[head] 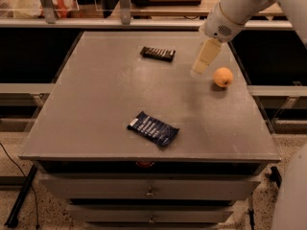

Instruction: Move rxbar chocolate near rxbar blueberry

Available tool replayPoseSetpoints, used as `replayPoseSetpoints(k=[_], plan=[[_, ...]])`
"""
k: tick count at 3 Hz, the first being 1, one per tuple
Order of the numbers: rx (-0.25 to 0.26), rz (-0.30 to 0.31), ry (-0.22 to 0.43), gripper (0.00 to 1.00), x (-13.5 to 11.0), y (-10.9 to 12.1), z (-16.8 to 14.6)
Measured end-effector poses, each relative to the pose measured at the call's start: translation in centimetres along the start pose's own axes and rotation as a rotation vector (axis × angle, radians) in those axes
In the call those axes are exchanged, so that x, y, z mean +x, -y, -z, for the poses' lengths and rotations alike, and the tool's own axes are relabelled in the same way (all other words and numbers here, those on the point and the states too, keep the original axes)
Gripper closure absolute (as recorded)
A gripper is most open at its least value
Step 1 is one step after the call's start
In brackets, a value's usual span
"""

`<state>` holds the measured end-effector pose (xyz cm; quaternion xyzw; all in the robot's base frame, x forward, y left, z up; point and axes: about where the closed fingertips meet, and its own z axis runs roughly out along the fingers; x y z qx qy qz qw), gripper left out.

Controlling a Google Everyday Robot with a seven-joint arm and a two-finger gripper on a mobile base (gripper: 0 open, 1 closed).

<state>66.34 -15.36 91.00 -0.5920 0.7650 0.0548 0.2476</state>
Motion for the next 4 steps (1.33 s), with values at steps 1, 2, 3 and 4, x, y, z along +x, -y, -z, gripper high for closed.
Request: replayPoseSetpoints(k=[1,2,3,4], plan=[[0.047,-0.096,0.048,0.00,-0.9,2.7,-2.8],[0.076,-0.154,0.093,0.00,-1.8,4.7,-4.9],[0.079,-0.181,0.134,0.00,-2.9,5.8,-6.7],[0.058,-0.186,0.158,0.00,-4.1,6.3,-8.4]])
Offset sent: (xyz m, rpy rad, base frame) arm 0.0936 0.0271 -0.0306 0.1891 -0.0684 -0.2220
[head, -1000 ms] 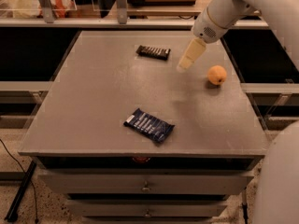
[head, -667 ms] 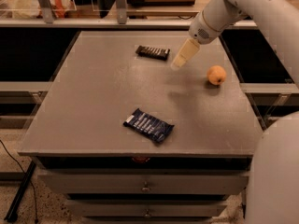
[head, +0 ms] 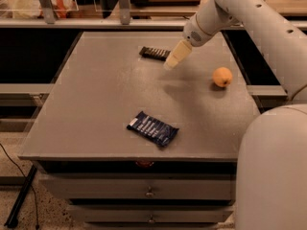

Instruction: Move rxbar chocolate near rxbar blueberry

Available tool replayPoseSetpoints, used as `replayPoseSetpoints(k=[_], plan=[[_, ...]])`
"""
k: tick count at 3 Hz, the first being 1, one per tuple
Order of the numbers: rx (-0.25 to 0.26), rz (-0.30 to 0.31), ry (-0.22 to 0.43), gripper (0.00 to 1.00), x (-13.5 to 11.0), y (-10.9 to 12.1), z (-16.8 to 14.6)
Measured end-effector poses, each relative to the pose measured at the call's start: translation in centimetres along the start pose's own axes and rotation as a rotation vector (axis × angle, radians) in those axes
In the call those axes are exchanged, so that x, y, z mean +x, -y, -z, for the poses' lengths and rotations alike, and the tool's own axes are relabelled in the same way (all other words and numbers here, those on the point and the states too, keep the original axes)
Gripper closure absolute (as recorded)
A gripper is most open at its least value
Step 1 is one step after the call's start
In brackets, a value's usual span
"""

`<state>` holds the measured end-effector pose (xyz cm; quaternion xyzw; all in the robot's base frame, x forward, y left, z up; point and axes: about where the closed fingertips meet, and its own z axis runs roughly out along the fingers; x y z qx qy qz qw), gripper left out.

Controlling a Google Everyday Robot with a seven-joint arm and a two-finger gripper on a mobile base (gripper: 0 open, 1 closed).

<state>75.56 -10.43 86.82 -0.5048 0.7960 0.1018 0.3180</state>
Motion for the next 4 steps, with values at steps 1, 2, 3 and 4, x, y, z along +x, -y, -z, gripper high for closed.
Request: replayPoseSetpoints(k=[1,2,3,4], plan=[[-0.023,-0.014,0.015,0.00,-0.6,0.0,-1.7],[-0.045,-0.035,0.025,0.00,-0.9,0.0,-2.9],[-0.065,-0.050,0.024,0.00,-0.9,0.1,-4.0],[-0.086,-0.060,0.030,0.00,-1.1,0.1,-4.9]])
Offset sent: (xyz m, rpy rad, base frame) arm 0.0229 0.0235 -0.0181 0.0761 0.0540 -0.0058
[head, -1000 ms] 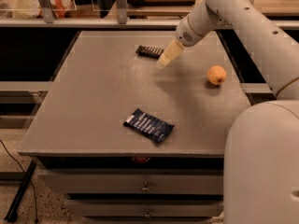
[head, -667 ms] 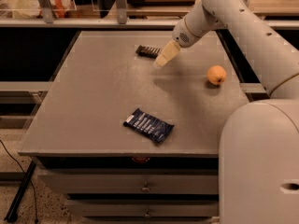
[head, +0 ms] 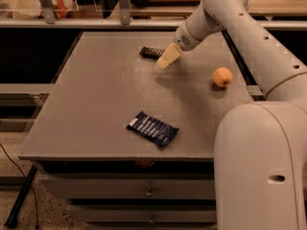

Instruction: Move rxbar chocolate near rxbar blueberry

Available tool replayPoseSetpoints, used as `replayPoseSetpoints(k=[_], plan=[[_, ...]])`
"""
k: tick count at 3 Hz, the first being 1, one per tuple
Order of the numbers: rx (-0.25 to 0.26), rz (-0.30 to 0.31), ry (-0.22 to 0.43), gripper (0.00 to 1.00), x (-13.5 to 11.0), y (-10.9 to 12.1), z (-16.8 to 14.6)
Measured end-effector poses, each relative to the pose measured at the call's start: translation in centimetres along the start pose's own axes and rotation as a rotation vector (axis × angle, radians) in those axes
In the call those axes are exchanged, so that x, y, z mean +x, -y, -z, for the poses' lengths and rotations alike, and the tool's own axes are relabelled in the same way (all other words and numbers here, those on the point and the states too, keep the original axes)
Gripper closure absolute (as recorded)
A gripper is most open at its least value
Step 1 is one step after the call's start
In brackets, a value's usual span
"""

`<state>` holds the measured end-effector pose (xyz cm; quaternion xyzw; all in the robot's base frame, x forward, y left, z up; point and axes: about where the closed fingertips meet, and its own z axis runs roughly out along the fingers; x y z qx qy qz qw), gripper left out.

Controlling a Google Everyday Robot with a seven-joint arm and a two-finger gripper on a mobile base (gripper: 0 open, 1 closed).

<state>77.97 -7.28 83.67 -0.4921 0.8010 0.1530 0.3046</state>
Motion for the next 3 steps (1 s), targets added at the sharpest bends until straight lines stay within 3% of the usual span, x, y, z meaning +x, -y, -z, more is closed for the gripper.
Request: replayPoseSetpoints(k=[1,3], plan=[[-0.018,-0.003,0.022,0.17,-0.59,0.12,-1.03],[-0.030,0.001,0.044,0.63,-1.36,0.30,-1.88]])
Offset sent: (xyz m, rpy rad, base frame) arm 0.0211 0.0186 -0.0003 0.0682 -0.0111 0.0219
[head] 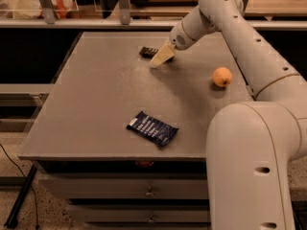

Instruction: Move rxbar chocolate near rxbar blueberry

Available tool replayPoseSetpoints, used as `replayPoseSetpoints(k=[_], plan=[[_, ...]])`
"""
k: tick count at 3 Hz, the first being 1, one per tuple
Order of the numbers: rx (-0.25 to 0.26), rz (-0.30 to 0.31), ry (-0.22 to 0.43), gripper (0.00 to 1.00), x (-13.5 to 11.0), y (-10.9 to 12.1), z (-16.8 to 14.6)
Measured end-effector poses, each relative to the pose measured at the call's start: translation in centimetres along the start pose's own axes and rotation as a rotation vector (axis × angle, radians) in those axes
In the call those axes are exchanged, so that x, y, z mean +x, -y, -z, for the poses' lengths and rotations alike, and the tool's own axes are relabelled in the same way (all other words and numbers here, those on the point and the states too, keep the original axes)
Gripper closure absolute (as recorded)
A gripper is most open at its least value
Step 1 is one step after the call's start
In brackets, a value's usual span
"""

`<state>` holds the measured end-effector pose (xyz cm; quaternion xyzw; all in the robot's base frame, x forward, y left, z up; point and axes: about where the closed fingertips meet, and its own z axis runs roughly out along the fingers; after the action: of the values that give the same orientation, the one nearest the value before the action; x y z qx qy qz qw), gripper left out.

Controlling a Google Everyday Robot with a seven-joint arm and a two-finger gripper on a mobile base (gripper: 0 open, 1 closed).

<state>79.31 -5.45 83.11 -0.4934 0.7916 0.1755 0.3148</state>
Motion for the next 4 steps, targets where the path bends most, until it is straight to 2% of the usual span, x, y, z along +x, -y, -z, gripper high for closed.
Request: replayPoseSetpoints(k=[1,2,4], plan=[[0.000,0.000,0.000,0.86,-0.16,0.01,0.17],[0.000,0.000,0.000,1.00,-0.25,0.01,0.27],[0.000,0.000,0.000,1.00,-0.26,0.01,0.29]])
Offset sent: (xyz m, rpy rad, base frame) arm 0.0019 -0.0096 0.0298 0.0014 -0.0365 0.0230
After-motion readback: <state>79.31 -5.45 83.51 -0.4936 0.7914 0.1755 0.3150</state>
